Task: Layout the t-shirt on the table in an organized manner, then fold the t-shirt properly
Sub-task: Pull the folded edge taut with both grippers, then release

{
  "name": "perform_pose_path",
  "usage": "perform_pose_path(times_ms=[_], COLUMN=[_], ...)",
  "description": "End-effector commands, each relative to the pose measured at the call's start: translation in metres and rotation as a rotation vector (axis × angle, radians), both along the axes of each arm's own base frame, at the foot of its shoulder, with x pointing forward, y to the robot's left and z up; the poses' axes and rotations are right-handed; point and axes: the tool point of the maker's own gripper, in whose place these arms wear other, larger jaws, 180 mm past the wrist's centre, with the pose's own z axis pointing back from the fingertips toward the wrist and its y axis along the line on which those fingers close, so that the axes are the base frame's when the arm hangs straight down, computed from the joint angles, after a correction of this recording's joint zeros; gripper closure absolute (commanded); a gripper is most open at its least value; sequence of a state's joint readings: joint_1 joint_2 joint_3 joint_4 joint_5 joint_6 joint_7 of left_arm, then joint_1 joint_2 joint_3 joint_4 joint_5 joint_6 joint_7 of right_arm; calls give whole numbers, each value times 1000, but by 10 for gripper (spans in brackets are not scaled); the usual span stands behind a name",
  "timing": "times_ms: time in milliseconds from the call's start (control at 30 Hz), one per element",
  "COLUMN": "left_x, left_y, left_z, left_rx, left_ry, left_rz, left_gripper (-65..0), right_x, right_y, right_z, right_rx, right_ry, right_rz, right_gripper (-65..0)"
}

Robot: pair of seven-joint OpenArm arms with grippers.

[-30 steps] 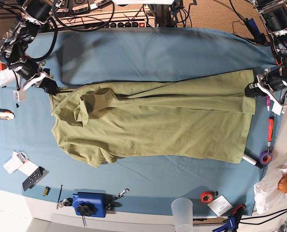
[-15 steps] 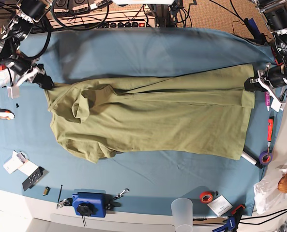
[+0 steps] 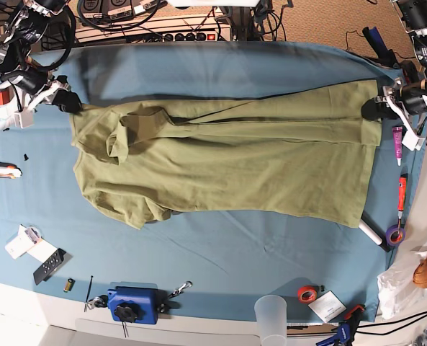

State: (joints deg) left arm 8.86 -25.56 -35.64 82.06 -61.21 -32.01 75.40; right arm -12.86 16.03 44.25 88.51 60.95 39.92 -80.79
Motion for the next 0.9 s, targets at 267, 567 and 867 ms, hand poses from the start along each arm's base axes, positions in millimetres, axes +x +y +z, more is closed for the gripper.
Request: perform_pose_path(times_ms=[267,567,867], left_x=[9,44,92], left_y=[19,29,50], left_z=[29,57,87], left_rx=[47,94,231], left_ry=[-30,-160,-273], left_rz=[-27,3,43], left_gripper=[-324,-324,-322], right_x=[22,55,151], right_y=[-27,-57,-15], right_z=[67,119,120], right_rx=[42,-3,-282], right_ry=[-237,-424,-429], right_rz=[-30,-118,44], right_gripper=[-221,-221,-221])
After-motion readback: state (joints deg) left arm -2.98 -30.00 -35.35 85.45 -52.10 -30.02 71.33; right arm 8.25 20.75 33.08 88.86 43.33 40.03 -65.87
